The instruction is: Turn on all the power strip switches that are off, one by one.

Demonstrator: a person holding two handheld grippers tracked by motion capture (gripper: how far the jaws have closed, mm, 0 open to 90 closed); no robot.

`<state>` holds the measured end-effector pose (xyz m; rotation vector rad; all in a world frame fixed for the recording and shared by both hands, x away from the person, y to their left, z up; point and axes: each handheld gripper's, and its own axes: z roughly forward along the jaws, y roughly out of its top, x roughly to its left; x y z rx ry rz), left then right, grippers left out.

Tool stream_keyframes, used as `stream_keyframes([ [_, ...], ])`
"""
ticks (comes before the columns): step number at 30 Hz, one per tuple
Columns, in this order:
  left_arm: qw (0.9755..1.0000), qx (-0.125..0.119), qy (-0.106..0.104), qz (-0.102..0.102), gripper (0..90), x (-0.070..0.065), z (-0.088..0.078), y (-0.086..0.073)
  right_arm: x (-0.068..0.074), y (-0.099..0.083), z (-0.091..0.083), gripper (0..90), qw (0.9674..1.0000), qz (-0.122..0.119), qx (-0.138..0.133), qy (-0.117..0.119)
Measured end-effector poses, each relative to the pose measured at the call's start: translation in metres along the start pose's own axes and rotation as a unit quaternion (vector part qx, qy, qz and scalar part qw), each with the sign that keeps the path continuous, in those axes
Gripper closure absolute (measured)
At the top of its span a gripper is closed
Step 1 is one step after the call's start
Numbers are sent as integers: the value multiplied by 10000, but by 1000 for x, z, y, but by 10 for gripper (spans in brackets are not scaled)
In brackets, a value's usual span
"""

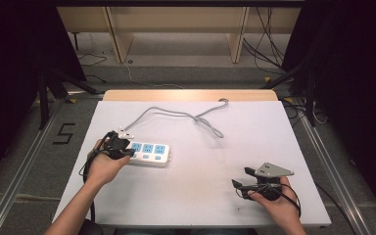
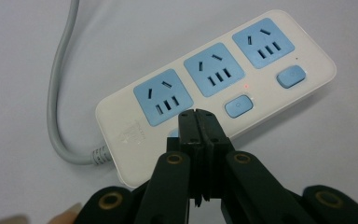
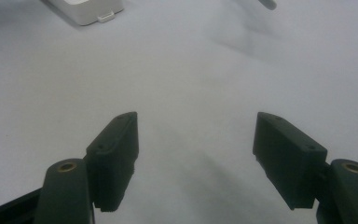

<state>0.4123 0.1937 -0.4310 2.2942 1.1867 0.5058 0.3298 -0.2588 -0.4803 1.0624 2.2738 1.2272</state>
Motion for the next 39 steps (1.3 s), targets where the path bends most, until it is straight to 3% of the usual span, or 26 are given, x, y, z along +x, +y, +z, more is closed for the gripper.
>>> stream_keyframes([
  [16,9995,297,-41,51,895,4,14,7,0,0,0,321,10000,-10,6,2],
  [39,9987,403,203,238,895,-2,22,8,1,0,0,321,10000,-14,20,1],
])
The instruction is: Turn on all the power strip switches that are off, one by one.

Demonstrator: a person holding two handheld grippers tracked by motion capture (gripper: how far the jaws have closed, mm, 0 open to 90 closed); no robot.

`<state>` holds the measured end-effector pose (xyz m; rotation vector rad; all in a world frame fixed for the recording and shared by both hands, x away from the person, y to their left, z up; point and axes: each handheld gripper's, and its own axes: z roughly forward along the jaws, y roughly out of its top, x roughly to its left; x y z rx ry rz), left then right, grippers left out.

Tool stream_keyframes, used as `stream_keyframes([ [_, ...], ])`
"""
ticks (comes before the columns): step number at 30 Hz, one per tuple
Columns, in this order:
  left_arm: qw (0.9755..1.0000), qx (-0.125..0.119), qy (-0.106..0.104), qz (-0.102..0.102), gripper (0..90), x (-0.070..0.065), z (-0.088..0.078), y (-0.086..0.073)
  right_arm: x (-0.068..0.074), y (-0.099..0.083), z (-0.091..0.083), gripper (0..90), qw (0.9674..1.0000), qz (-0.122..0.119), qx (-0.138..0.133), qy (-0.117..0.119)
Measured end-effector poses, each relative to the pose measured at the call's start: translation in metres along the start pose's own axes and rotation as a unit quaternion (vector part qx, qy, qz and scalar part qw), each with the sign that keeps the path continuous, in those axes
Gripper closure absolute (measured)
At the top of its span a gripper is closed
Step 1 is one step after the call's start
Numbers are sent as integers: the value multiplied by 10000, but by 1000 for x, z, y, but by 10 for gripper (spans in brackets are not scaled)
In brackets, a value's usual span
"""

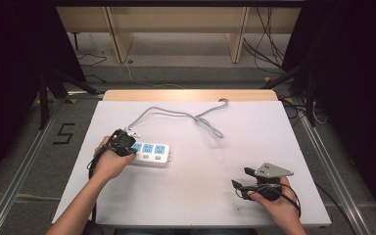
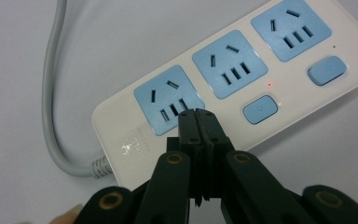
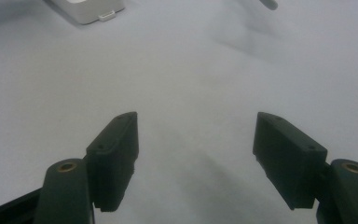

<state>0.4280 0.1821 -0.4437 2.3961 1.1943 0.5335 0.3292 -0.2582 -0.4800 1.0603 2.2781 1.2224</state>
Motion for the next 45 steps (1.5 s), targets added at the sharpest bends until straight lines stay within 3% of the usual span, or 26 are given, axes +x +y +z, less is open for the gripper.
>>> stream_keyframes([
  [5,9999,8,-131,-31,897,-5,1,1,1,0,0,321,10000,-19,12,3],
  [9,10000,32,-40,14,898,-8,2,2,1,0,0,321,10000,-24,2,10],
  [14,9997,-85,-141,-200,898,-2,2,1,1,0,0,322,10000,-13,1,11],
  [20,9997,-76,-19,-213,898,0,1,0,1,0,0,321,10000,-51,7,18],
  [34,9992,-75,-216,-318,898,6,1,-2,1,0,0,321,10000,-34,5,21],
  [45,9999,-51,-21,-123,900,0,2,-2,1,0,0,321,10000,-35,3,29],
])
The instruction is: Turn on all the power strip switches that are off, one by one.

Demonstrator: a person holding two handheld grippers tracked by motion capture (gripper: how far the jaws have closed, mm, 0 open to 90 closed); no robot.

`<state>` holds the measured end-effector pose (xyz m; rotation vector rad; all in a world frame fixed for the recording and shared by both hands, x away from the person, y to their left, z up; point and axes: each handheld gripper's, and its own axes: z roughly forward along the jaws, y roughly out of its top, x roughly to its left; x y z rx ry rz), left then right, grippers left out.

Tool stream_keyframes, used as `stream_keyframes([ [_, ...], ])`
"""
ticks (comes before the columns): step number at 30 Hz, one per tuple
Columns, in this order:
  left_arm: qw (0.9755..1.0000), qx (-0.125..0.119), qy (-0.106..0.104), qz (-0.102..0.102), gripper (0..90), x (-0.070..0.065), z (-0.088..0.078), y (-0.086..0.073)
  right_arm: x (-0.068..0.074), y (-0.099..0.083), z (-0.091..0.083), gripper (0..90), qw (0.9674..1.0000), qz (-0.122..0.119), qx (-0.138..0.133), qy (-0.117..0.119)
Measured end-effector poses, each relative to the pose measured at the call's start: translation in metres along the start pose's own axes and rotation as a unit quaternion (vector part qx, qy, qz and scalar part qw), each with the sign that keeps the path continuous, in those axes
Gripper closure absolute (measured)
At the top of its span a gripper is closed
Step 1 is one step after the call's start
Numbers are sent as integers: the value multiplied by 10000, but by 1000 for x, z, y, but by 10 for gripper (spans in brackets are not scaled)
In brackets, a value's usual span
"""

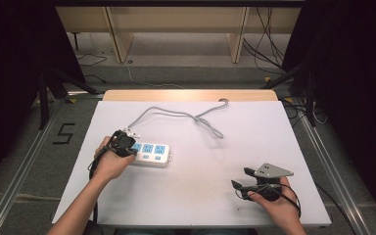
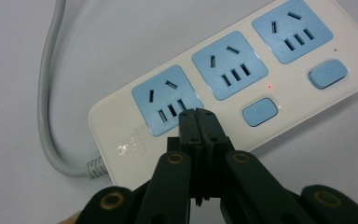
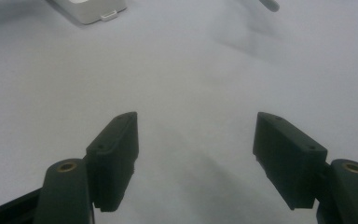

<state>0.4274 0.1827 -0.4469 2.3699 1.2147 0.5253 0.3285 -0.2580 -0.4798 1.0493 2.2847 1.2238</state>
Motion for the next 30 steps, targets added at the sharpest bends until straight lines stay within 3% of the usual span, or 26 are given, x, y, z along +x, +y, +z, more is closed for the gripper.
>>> stream_keyframes([
  [5,10000,-18,16,71,900,-1,1,0,0,0,0,321,10000,-4,4,0],
  [11,9999,-42,-104,-57,900,1,2,-2,0,0,0,321,10000,-2,5,1],
  [15,9999,-79,-81,-19,900,0,1,-3,1,0,0,321,10000,-5,1,-1],
  [17,9994,-149,-258,-154,900,3,2,-4,1,0,0,321,10000,-8,4,4],
  [21,9990,-156,-364,-186,899,4,1,-3,0,0,0,321,10000,-11,11,6],
  [27,9992,-374,-151,-86,898,1,-10,2,-1,0,1,321,10000,15,-2,17],
  [30,9988,-453,-153,-55,898,-2,-15,5,0,0,1,321,10000,-7,-2,17],
])
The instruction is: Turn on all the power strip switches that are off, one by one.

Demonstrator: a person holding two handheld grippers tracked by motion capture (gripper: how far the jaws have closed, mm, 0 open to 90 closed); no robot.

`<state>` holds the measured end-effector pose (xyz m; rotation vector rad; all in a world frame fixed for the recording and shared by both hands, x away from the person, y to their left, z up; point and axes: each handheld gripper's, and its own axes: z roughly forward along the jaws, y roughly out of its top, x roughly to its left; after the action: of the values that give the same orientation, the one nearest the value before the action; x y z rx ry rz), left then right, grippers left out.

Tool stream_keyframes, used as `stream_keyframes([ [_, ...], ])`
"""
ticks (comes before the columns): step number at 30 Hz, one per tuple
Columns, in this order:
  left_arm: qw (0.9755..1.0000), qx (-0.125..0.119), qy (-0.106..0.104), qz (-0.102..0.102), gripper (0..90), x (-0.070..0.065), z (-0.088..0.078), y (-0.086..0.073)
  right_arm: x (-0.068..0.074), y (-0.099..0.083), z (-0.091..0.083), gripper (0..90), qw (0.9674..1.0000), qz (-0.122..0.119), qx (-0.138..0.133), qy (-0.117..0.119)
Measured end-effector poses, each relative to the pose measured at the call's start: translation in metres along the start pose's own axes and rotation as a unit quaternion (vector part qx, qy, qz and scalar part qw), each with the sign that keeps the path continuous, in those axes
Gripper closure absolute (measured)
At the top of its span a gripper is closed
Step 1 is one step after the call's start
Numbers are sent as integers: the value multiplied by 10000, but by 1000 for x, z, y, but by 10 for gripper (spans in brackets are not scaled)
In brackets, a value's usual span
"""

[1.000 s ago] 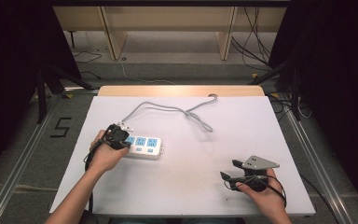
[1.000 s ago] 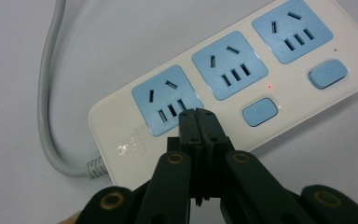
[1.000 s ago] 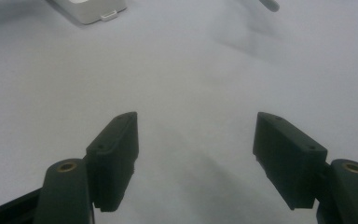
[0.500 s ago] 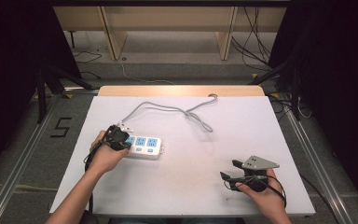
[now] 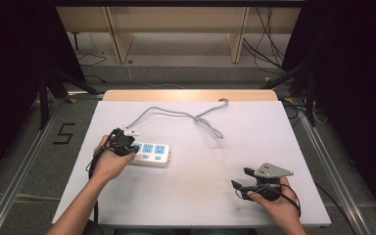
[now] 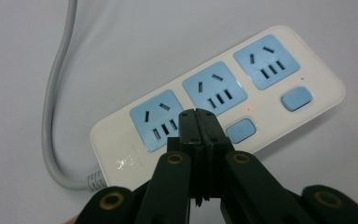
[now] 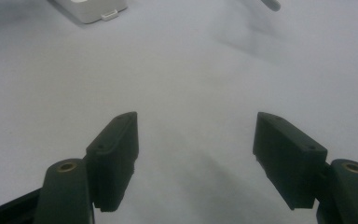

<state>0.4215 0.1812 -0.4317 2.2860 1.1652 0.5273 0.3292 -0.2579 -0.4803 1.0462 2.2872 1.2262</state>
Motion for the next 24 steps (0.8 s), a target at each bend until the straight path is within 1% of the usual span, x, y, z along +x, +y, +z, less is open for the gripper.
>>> stream_keyframes([
  [7,9999,39,-105,99,898,-9,-1,5,0,0,0,321,10000,3,12,-16],
  [8,9999,30,-126,71,898,-10,-1,6,0,0,0,321,10000,13,-3,-14],
  [9,9998,46,-153,97,898,-11,0,7,0,0,0,321,10000,11,-9,-15],
  [14,9996,82,-239,105,898,-17,3,10,0,0,0,321,10000,9,12,-17],
  [15,9995,113,-255,119,898,-18,3,10,0,0,-1,321,10000,4,11,-19],
  [20,9994,127,-309,115,898,-20,4,12,0,0,0,321,10000,-5,17,-14],
  [24,9992,130,-337,155,898,-23,5,15,0,0,0,321,10000,-1,16,-21],
])
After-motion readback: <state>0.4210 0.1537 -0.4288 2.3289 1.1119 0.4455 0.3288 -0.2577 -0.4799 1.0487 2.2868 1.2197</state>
